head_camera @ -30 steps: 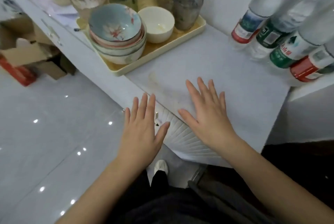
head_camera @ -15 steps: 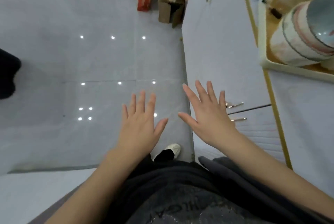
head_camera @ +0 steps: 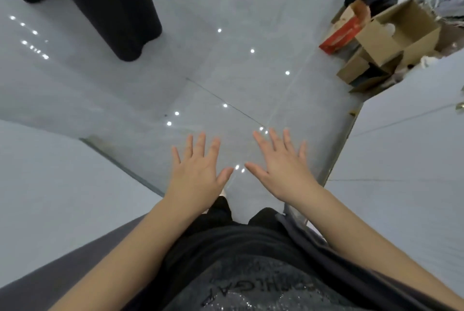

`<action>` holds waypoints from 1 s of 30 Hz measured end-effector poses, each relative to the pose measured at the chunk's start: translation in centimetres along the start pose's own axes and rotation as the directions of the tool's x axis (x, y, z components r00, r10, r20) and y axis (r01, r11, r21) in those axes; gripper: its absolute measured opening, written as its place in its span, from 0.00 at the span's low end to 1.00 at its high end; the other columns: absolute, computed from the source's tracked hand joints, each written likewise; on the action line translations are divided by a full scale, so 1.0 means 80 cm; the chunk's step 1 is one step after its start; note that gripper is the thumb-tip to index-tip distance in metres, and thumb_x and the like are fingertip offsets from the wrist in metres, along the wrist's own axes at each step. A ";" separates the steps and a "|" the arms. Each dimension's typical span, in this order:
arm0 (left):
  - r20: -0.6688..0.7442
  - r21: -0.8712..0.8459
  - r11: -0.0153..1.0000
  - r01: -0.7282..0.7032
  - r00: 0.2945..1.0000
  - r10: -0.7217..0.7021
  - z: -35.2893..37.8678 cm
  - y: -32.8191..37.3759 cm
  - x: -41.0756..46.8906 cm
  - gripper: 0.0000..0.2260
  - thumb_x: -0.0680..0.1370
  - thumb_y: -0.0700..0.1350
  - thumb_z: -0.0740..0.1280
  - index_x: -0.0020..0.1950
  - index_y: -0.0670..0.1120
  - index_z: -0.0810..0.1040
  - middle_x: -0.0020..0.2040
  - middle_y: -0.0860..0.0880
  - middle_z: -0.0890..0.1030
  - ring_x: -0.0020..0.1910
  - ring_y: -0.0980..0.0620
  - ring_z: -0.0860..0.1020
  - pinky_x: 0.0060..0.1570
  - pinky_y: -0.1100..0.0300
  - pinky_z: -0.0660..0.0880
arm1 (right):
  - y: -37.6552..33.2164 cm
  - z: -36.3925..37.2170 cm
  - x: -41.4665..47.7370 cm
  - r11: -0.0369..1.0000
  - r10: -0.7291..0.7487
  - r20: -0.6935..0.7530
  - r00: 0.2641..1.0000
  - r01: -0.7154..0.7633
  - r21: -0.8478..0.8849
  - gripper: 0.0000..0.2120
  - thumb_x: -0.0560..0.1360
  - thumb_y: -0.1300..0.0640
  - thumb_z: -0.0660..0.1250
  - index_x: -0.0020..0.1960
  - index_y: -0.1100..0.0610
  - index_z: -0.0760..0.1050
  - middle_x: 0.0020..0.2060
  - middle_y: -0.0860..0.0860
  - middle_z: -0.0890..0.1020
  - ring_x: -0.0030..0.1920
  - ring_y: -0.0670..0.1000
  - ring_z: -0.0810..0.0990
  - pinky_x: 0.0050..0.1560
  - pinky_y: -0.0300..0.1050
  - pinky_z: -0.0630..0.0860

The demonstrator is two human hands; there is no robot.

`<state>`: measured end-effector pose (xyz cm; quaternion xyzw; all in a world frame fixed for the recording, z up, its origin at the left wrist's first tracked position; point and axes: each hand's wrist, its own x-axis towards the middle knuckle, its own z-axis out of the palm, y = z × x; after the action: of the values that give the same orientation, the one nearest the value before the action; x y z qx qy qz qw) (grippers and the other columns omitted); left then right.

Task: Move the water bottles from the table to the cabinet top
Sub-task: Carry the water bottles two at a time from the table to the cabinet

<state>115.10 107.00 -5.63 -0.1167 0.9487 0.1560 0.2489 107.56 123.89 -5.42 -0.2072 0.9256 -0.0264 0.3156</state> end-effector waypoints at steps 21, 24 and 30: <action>0.088 -0.335 0.750 0.570 0.812 -0.577 -0.087 -0.147 0.096 0.31 0.80 0.64 0.49 0.79 0.52 0.47 0.80 0.45 0.45 0.78 0.43 0.42 0.74 0.38 0.43 | -0.195 -0.110 0.268 0.802 -0.432 0.312 0.846 0.519 -0.295 0.34 0.79 0.34 0.51 0.79 0.45 0.46 0.80 0.52 0.44 0.79 0.59 0.39 0.75 0.66 0.40; 0.076 -0.370 0.707 0.603 0.778 -0.624 -0.120 -0.160 0.130 0.31 0.80 0.64 0.49 0.79 0.52 0.48 0.80 0.45 0.46 0.78 0.43 0.42 0.74 0.38 0.43 | -0.220 -0.144 0.310 0.748 -0.481 0.342 0.807 0.582 -0.319 0.33 0.79 0.34 0.51 0.79 0.45 0.46 0.80 0.52 0.44 0.79 0.58 0.39 0.74 0.65 0.39; 0.070 -0.429 0.607 0.669 0.695 -0.716 -0.160 -0.185 0.172 0.31 0.80 0.64 0.50 0.79 0.52 0.48 0.80 0.45 0.48 0.78 0.44 0.43 0.74 0.38 0.43 | -0.264 -0.180 0.373 0.640 -0.541 0.372 0.754 0.656 -0.399 0.34 0.78 0.33 0.50 0.79 0.44 0.44 0.80 0.52 0.45 0.79 0.59 0.40 0.74 0.66 0.41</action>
<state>102.24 86.84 -5.57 -0.5338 0.7836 0.2422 0.2060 85.40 91.46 -7.26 -0.5803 0.7354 0.1367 0.3220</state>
